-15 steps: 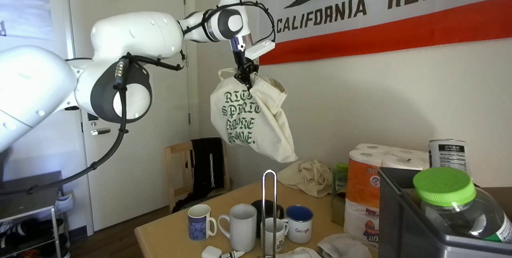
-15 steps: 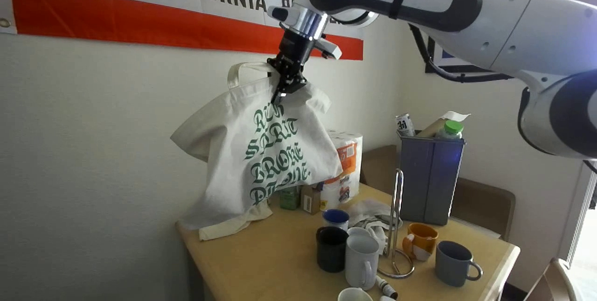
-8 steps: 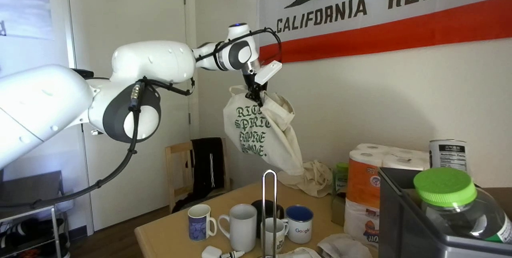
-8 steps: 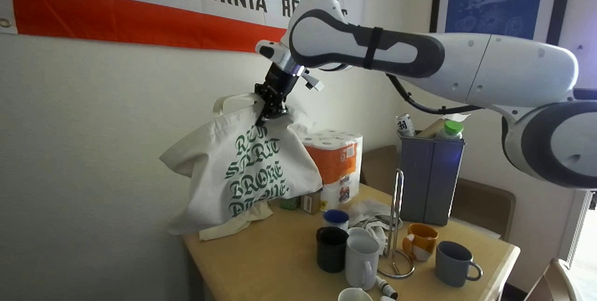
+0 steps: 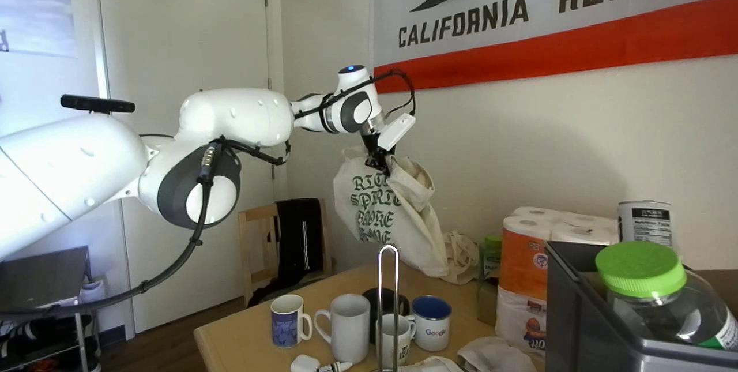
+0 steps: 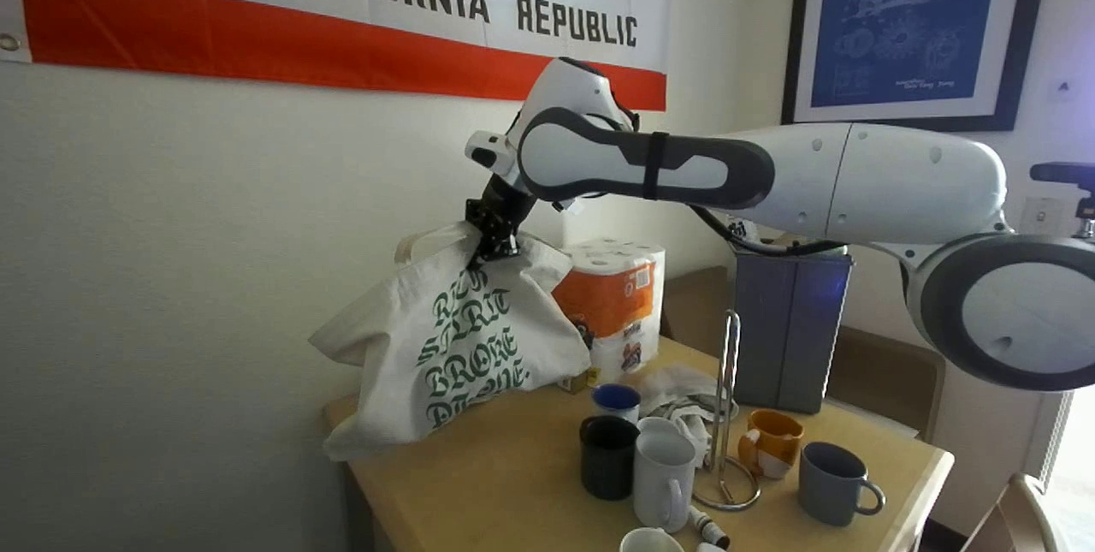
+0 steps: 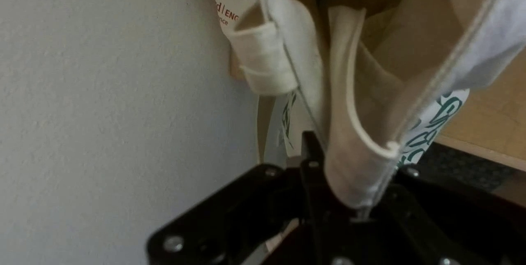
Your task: Pick up the bag and hand it
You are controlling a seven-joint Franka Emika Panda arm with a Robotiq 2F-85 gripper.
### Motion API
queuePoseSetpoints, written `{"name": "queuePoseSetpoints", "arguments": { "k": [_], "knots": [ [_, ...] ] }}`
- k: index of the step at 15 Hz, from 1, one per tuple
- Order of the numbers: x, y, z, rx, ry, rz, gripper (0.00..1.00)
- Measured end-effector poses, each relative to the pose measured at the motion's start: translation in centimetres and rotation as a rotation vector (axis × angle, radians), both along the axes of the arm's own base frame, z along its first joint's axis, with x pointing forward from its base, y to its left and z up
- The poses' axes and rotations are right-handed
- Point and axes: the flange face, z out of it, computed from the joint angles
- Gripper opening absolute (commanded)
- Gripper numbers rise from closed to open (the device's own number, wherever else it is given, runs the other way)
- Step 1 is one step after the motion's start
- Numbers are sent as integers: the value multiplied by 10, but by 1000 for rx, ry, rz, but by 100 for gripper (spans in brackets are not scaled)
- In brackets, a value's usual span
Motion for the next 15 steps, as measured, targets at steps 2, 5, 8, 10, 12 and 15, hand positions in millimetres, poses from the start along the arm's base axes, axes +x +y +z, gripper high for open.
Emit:
{"name": "queuePoseSetpoints", "arguments": {
  "k": [2,5,8,10,12,15],
  "knots": [
    [5,-5,-18,-4,14,-9,2],
    [10,-9,-42,-10,34,-16,2],
    [11,-8,-53,-8,47,-14,2],
    [8,0,-52,5,50,3,2],
    [4,17,-51,13,48,45,2],
    [-7,52,-48,29,52,143,2]
  ]
}}
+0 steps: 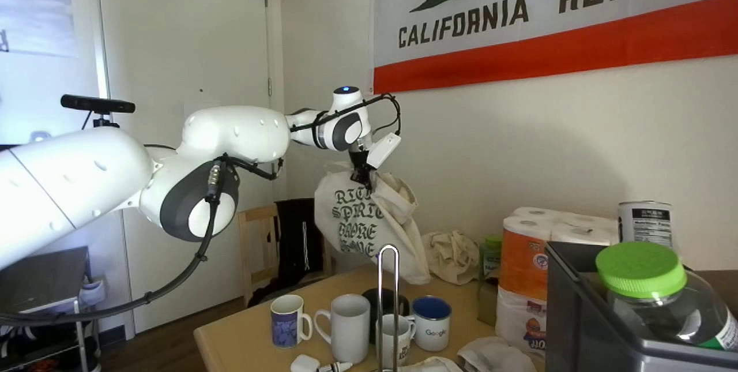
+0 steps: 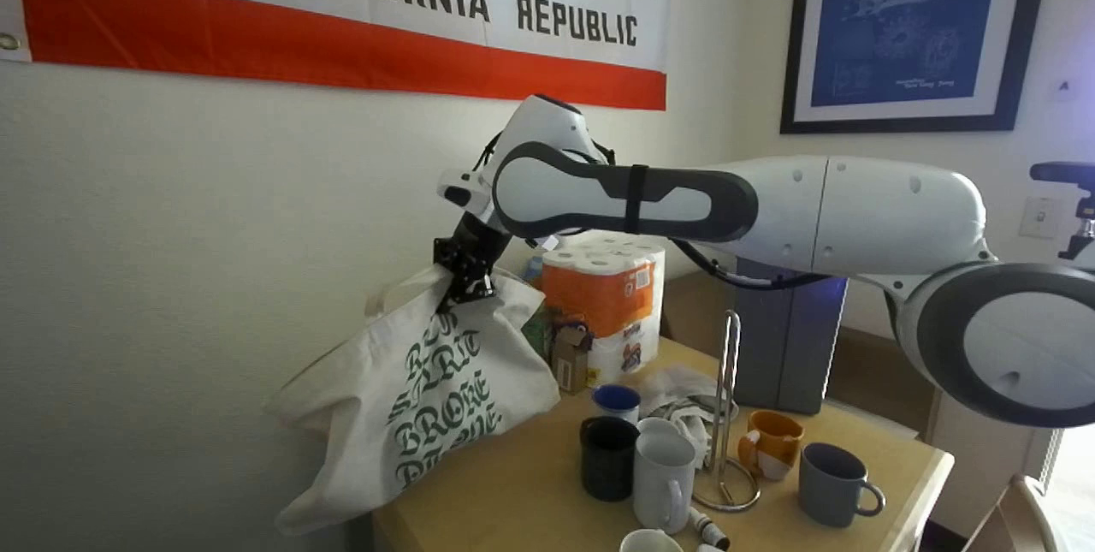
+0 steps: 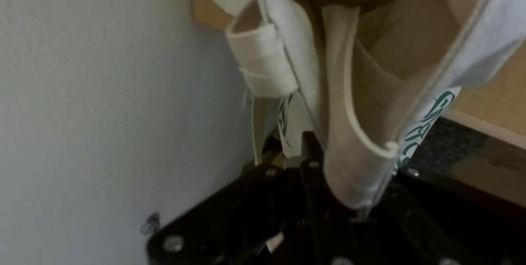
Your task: Pick up the bag and hand it
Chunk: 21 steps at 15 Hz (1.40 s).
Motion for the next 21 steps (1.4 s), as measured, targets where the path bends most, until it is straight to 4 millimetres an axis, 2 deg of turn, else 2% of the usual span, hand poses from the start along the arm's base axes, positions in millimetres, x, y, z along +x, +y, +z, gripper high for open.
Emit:
{"name": "queuePoseSetpoints", "arguments": {
  "k": [9,13,16,21],
  "knots": [
    [-43,104,4,7,-48,402,2],
    [-65,148,-5,10,-70,565,2],
    [-81,180,-25,35,-68,676,2],
    [-103,218,-78,55,-38,818,2]
  ]
}}
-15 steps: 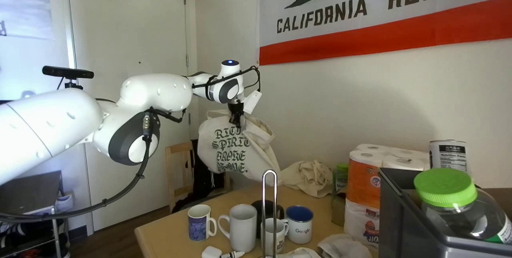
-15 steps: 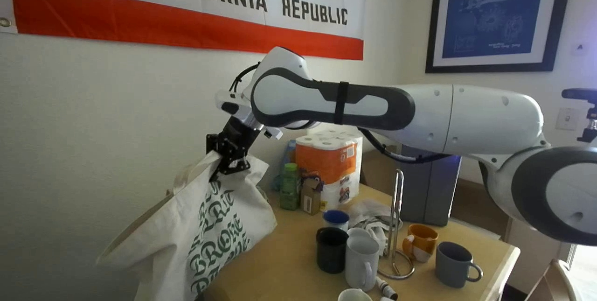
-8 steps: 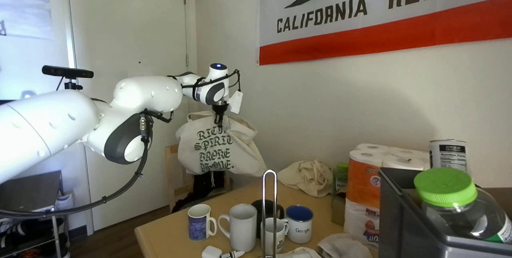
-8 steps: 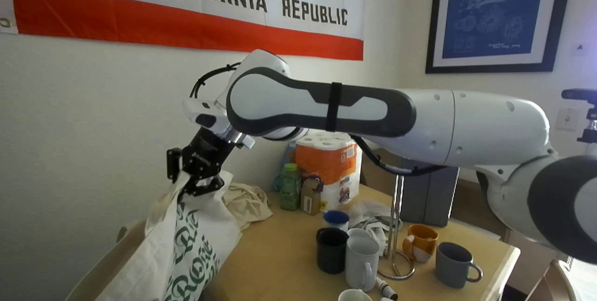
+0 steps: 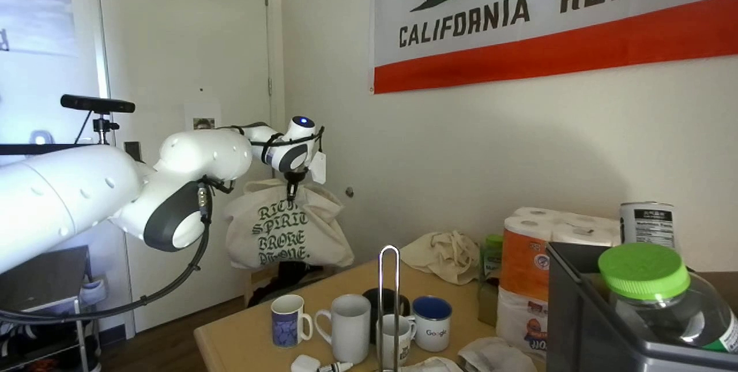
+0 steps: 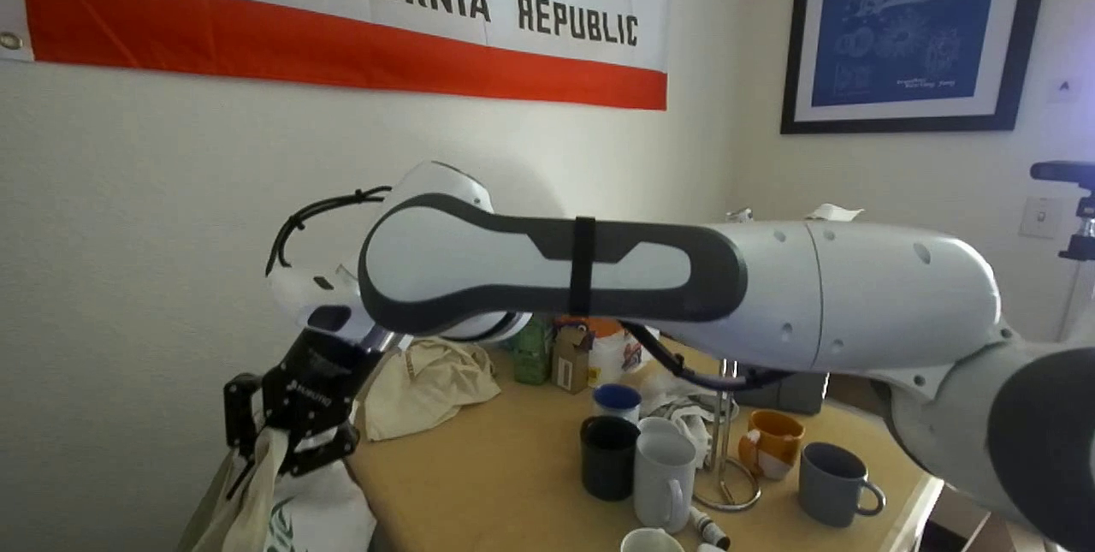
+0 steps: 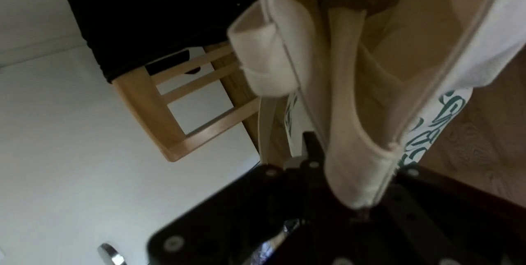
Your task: Pick up the bag and hand it
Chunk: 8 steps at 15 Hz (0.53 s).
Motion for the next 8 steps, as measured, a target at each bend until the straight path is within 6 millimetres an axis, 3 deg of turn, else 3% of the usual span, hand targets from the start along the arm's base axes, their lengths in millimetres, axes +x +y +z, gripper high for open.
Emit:
{"name": "queuePoseSetpoints", "arguments": {
  "k": [4,8],
  "knots": [
    [-9,12,-41,-11,31,61,2],
    [-15,18,-69,-17,54,82,2]
  ]
}}
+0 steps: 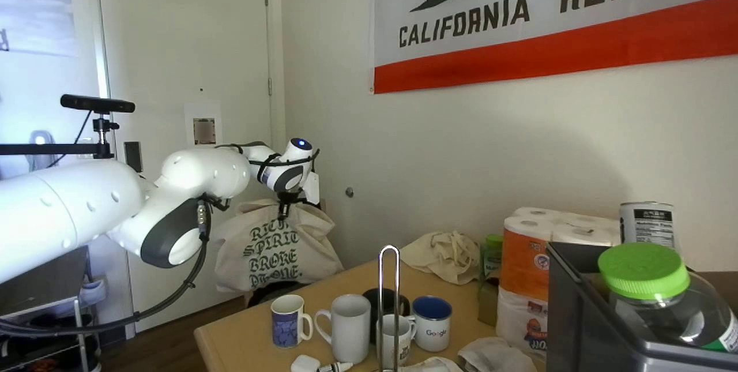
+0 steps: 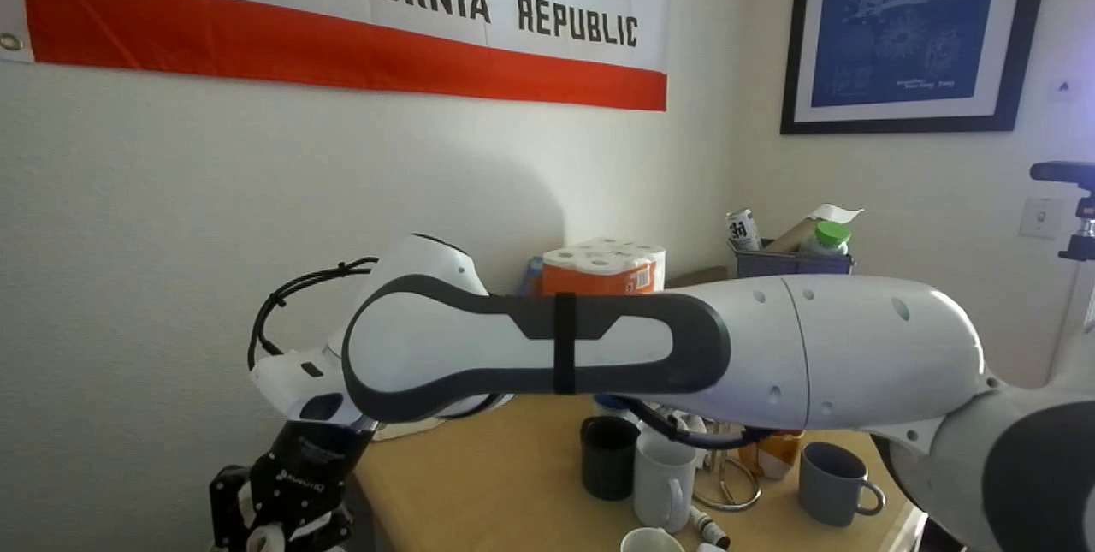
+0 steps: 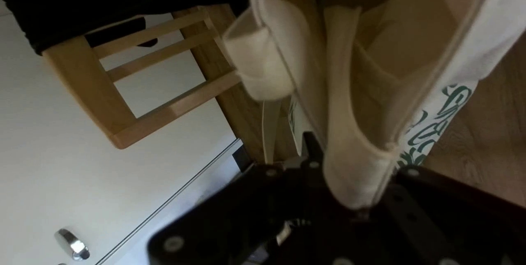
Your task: Pick up the bag and hand it
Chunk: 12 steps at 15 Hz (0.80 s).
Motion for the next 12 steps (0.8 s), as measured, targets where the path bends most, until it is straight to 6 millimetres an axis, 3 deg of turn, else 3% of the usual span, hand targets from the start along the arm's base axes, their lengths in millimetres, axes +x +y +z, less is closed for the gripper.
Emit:
{"name": "queuePoseSetpoints", "arguments": {
  "k": [12],
  "knots": [
    [-9,10,-26,13,32,3,2]
  ]
}}
